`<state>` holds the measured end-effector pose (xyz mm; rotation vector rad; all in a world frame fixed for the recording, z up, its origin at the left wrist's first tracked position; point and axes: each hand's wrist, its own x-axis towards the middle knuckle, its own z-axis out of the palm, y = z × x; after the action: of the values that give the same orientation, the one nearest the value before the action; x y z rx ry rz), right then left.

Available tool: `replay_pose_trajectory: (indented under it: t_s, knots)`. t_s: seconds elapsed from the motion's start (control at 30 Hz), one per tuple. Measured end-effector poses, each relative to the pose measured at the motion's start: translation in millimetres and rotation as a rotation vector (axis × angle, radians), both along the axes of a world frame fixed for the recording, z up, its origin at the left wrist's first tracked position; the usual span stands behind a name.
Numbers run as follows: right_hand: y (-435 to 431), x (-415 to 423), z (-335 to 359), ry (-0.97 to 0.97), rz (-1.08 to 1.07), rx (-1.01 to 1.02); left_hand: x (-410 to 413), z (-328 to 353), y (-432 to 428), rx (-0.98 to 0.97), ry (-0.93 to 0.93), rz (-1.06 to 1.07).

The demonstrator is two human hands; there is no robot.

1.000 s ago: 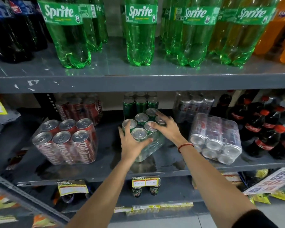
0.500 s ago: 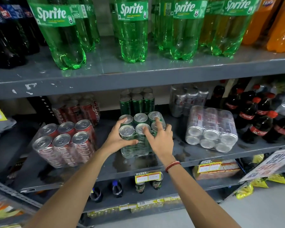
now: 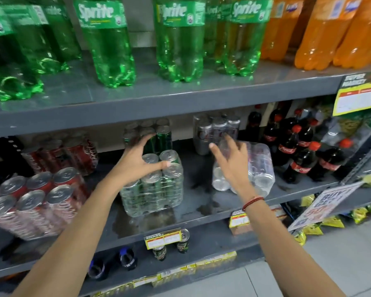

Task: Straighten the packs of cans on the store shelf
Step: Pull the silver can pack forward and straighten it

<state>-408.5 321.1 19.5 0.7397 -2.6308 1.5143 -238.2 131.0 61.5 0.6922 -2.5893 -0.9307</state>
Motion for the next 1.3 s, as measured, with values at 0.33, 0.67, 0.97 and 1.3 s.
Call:
replay_pose_trajectory:
  t_s: [0.33, 0.67, 0.97, 1.3]
  knots:
    - [83, -111, -21, -0.432, 0.070, 0.196, -167, -45, 104, 0.312, -0.231, -0.270]
    - [78, -144, -44, -0.472, 0.158, 0.021, -194, -87, 103, 0.273, -0.201, -0.176]
    - [89, -118, -37, -0.213, 0.223, -0.054, -152, -95, 132, 0.181, 0.080, -0.117]
    - [95, -79, -59, 0.196, 0.179, -0.082, -142, -135, 147, -0.228, 0.212, -0.074]
